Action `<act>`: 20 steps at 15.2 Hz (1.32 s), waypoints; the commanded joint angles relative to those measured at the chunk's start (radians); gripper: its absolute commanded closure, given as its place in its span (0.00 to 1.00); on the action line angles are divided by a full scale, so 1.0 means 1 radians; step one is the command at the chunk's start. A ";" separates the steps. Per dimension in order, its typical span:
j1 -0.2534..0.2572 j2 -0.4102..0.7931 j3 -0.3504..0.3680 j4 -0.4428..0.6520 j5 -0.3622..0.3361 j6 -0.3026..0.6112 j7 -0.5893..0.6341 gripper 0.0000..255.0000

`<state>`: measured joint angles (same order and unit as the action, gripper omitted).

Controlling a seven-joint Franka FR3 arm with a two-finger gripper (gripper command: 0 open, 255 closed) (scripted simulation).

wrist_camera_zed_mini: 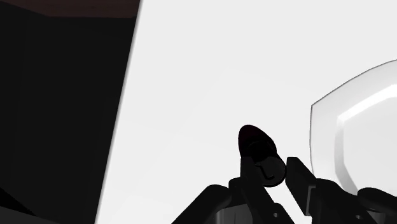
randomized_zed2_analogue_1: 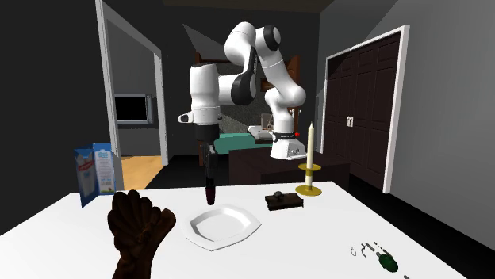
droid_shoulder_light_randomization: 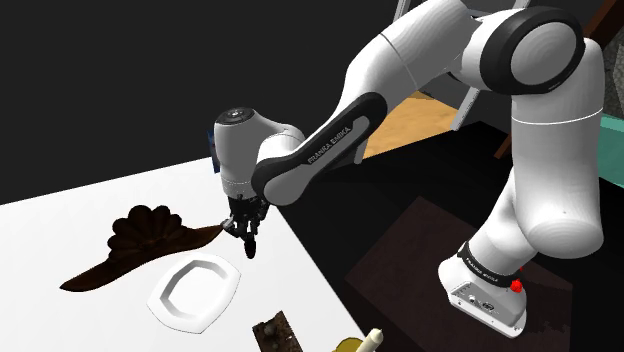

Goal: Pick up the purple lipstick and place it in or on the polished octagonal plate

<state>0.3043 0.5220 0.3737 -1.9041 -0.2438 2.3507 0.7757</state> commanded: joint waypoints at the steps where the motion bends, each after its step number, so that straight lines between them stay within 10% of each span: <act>1: 0.000 0.000 0.000 0.000 0.000 0.000 0.000 1.00; 20: -0.029 -0.128 0.040 0.030 0.066 -0.151 -0.040 1.00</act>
<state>0.2775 0.4000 0.4120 -1.8799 -0.1815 2.2115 0.7395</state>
